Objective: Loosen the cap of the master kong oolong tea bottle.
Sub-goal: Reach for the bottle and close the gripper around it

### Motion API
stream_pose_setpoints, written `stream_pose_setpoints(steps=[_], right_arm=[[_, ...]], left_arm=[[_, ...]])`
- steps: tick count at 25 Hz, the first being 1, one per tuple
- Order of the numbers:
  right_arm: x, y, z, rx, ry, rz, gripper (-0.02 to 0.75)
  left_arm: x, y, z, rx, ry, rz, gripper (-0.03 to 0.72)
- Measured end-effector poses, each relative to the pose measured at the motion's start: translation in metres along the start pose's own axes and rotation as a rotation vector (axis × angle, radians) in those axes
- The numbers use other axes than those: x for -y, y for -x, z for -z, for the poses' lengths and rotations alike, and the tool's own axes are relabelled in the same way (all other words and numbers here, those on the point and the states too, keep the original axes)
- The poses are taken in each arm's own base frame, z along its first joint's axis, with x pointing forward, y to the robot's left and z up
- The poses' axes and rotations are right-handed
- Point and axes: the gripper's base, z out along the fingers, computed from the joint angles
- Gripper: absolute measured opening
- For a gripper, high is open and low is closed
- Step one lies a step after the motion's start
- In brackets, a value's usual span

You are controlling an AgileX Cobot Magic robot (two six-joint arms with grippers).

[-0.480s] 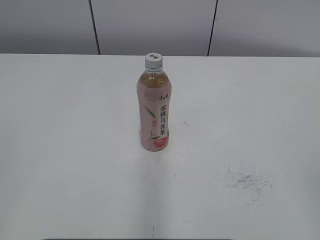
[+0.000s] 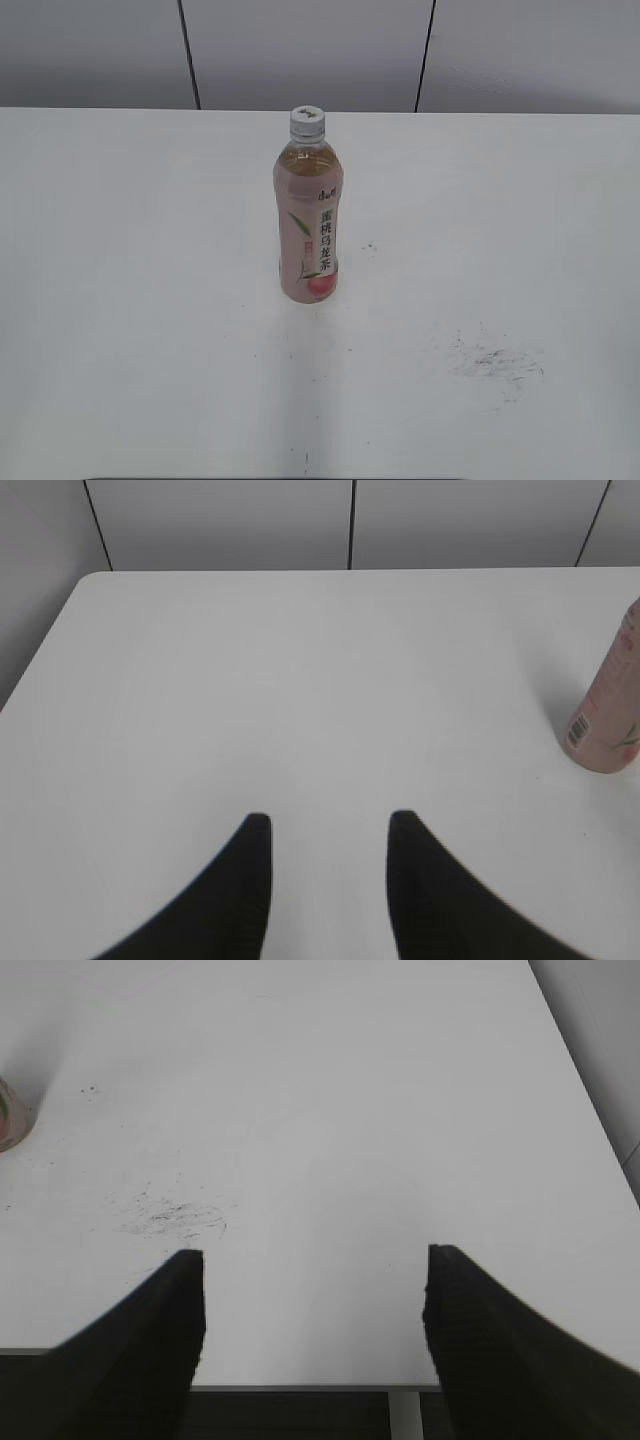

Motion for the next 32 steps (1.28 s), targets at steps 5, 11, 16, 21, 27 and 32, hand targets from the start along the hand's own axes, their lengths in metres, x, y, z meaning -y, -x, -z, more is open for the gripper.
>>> stream_pose_setpoints(steps=[5, 11, 16, 21, 27, 32], right_arm=[[0.000, 0.000, 0.000, 0.000, 0.000, 0.000, 0.515], [0.000, 0.000, 0.000, 0.000, 0.000, 0.000, 0.515], [0.000, 0.000, 0.000, 0.000, 0.000, 0.000, 0.515], [0.000, 0.000, 0.000, 0.000, 0.000, 0.000, 0.515], [0.000, 0.000, 0.000, 0.000, 0.001, 0.000, 0.515], [0.000, 0.000, 0.000, 0.000, 0.002, -0.001, 0.515]], left_arm=[[0.000, 0.000, 0.000, 0.000, 0.000, 0.000, 0.239], [0.000, 0.000, 0.000, 0.000, 0.000, 0.000, 0.239], [0.000, 0.000, 0.000, 0.000, 0.000, 0.000, 0.239], [0.000, 0.000, 0.000, 0.003, 0.000, 0.000, 0.239], [0.001, 0.023, -0.004, 0.149, -0.007, -0.023, 0.239], [0.002, 0.042, -0.026, 0.346, -0.031, 0.008, 0.239]])
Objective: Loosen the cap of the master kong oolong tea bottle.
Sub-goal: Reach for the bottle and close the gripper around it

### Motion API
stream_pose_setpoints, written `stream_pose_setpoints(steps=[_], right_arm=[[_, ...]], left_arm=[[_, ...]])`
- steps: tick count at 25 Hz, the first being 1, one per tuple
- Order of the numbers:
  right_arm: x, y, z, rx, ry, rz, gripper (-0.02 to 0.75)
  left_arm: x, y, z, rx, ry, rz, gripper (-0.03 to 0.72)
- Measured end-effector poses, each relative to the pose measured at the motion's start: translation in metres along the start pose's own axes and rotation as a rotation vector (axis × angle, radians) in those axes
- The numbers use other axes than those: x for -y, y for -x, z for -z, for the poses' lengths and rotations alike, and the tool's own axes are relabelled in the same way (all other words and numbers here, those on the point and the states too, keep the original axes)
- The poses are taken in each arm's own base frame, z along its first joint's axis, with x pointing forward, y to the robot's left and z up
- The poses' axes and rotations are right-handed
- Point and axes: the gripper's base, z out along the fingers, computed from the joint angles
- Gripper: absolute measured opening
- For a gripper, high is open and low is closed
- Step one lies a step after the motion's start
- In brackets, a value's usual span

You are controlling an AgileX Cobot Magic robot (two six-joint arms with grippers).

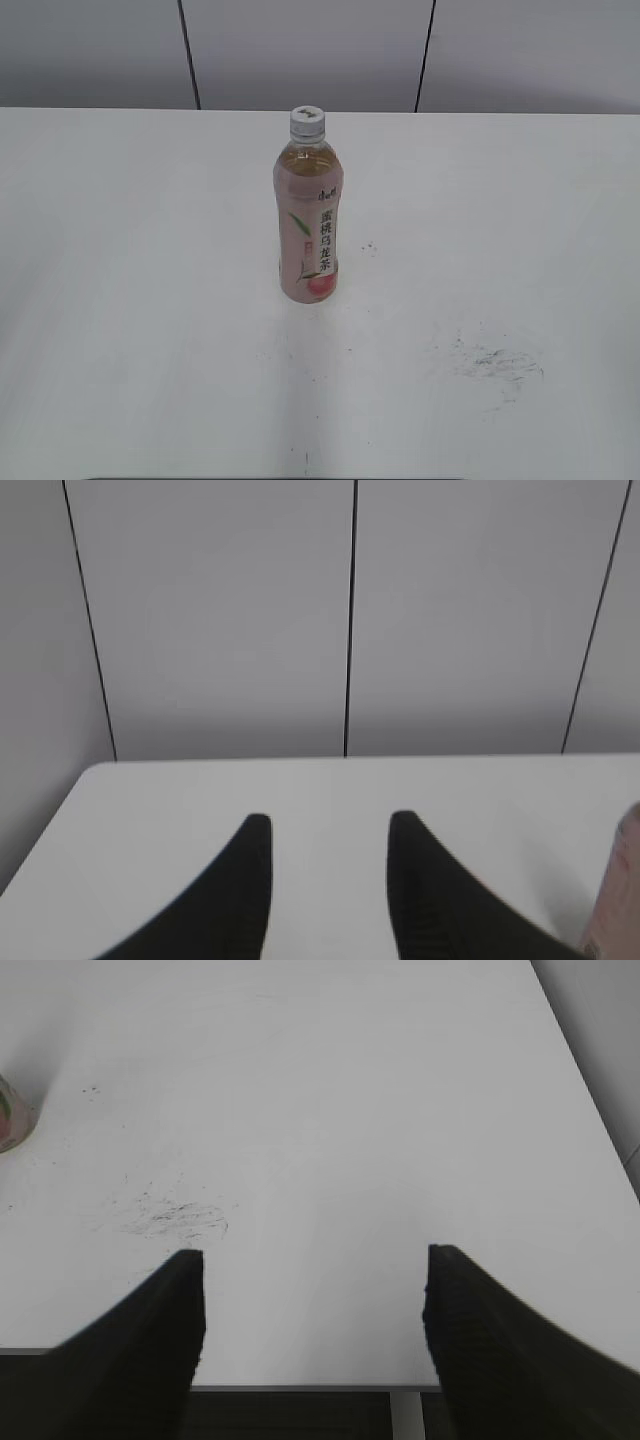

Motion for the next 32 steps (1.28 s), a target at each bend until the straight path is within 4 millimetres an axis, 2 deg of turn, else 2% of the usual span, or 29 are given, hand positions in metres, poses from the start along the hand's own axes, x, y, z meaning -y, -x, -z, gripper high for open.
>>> stream_pose_setpoints(steps=[5, 9, 14, 19, 21, 23, 29, 32], right_arm=[[0.000, 0.000, 0.000, 0.000, 0.000, 0.000, 0.515], [0.001, 0.000, 0.000, -0.001, -0.010, 0.005, 0.515], [0.000, 0.000, 0.000, 0.000, -0.004, 0.002, 0.515], [0.000, 0.000, 0.000, 0.000, -0.003, 0.002, 0.515], [0.000, 0.000, 0.000, 0.000, -0.002, 0.001, 0.515], [0.000, 0.000, 0.000, 0.000, -0.002, 0.001, 0.515], [0.000, 0.000, 0.000, 0.000, -0.001, 0.000, 0.515], [0.000, 0.000, 0.000, 0.000, -0.004, 0.001, 0.515]], left_arm=[[-0.004, -0.025, -0.036, 0.078, 0.014, 0.066, 0.239], [-0.008, -0.050, -0.060, 0.056, 0.045, 0.099, 0.239], [-0.004, -0.062, -0.088, -0.006, 0.003, 0.066, 0.248], [0.022, -0.073, -0.121, -0.022, -0.159, 0.025, 0.265], [0.036, -0.081, -0.134, -0.022, -0.230, 0.002, 0.297], [0.053, -0.098, -0.146, -0.086, -0.305, -0.029, 0.348], [0.097, -0.135, -0.162, -0.080, -0.528, -0.103, 0.488], [0.110, -0.151, -0.168, -0.032, -0.610, -0.088, 0.538]])
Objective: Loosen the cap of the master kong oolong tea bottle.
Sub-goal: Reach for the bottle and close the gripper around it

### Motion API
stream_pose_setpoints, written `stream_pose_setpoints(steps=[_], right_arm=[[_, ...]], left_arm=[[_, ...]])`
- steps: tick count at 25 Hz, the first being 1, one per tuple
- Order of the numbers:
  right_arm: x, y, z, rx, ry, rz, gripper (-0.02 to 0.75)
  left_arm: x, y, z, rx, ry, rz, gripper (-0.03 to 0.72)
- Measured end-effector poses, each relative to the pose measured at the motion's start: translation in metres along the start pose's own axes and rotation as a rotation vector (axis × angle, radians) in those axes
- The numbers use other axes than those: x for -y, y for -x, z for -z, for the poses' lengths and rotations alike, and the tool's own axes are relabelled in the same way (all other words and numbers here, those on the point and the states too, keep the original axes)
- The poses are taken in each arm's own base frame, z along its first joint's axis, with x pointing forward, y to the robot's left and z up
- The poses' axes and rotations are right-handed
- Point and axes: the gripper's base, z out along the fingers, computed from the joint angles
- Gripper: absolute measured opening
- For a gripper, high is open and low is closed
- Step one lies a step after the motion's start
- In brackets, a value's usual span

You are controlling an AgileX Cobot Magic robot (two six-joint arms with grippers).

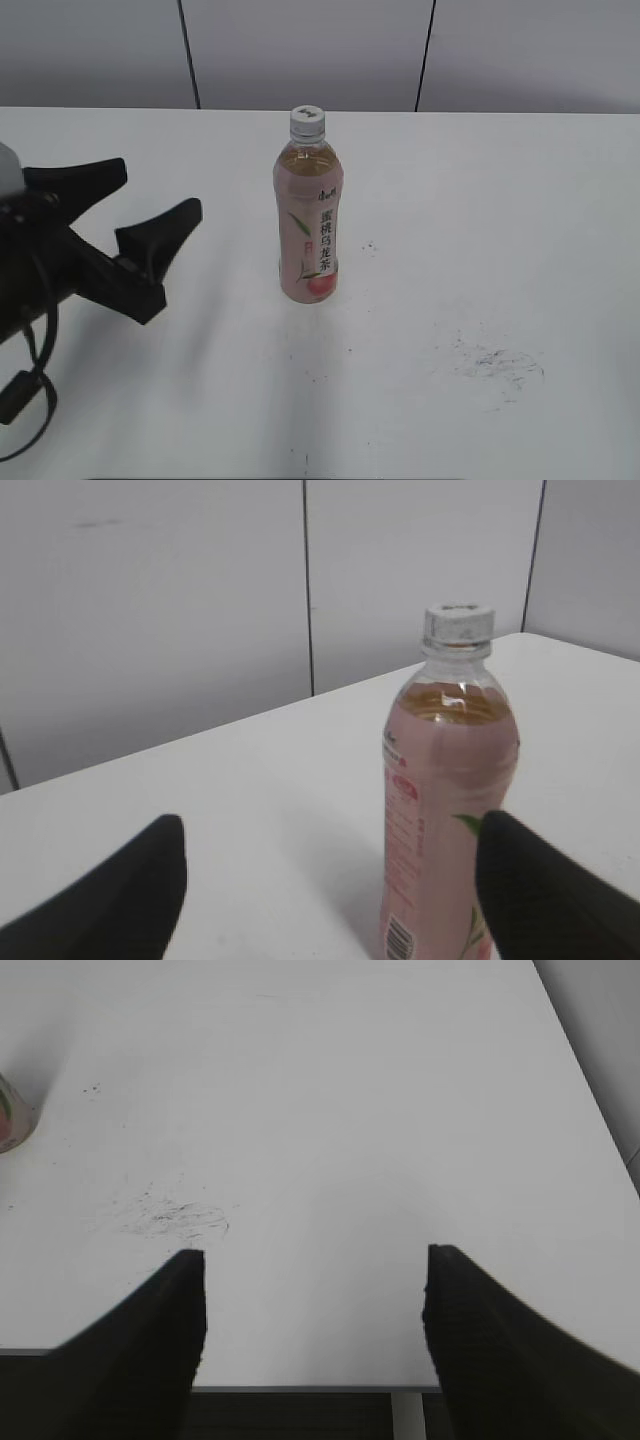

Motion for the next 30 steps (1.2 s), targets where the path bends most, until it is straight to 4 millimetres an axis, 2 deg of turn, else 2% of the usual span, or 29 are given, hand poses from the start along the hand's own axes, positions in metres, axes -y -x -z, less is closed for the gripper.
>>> stream_pose_setpoints(steps=[4, 6, 13, 19, 30], right_arm=[[0.000, 0.000, 0.000, 0.000, 0.004, -0.002, 0.515], [0.000, 0.000, 0.000, 0.000, 0.004, -0.002, 0.515], [0.000, 0.000, 0.000, 0.000, 0.003, -0.001, 0.515], [0.000, 0.000, 0.000, 0.000, 0.003, -0.001, 0.515], [0.000, 0.000, 0.000, 0.000, 0.003, -0.001, 0.515]], left_arm=[[0.005, -0.039, -0.011, -0.143, -0.056, 0.023, 0.574], [0.008, -0.051, -0.016, -0.190, -0.088, 0.032, 0.579], [0.011, -0.047, -0.050, -0.121, -0.171, 0.031, 0.582], [0.014, -0.062, -0.077, -0.138, -0.221, 0.065, 0.583], [0.014, -0.068, -0.122, -0.079, -0.278, 0.087, 0.585]])
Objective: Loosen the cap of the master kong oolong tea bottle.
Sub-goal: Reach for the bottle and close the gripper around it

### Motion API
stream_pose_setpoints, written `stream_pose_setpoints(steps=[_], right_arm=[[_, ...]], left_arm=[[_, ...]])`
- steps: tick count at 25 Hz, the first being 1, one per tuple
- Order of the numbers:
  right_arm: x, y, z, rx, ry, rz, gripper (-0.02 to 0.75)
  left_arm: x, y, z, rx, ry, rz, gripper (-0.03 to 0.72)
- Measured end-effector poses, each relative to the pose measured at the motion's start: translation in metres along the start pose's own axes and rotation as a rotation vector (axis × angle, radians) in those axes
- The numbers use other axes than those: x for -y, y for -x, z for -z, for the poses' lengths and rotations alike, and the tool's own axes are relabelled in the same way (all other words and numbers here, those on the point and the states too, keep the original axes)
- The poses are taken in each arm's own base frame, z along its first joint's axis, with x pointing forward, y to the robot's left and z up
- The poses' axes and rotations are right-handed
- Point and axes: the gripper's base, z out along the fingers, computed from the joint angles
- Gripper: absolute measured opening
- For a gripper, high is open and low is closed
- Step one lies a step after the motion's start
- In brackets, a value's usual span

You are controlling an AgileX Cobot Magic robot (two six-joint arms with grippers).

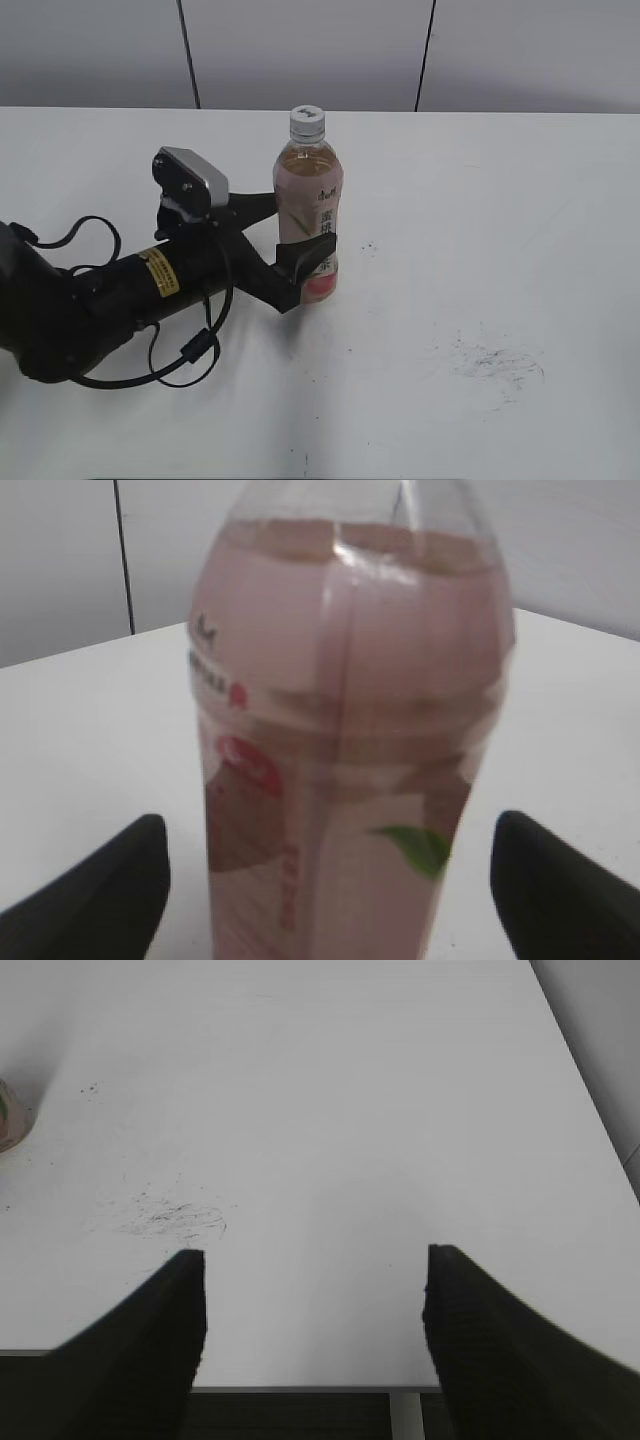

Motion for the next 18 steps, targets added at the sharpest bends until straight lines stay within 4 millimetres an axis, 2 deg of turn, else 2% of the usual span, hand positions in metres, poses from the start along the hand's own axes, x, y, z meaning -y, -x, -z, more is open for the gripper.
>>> stream_pose_setpoints(steps=[7, 9, 12, 18], right_arm=[[0.000, 0.000, 0.000, 0.000, -0.003, 0.002, 0.515], [0.000, 0.000, 0.000, 0.000, -0.003, 0.002, 0.514], [0.001, 0.000, 0.000, -0.001, -0.008, 0.004, 0.514], [0.001, 0.000, 0.000, -0.001, -0.008, 0.003, 0.514]], left_arm=[[-0.007, -0.002, -0.018, 0.026, -0.002, 0.014, 0.580], [-0.008, -0.001, -0.020, 0.032, -0.004, 0.016, 0.538], [-0.007, 0.000, -0.021, 0.036, -0.016, 0.010, 0.393], [-0.003, 0.000, -0.021, 0.026, -0.069, -0.017, 0.382]])
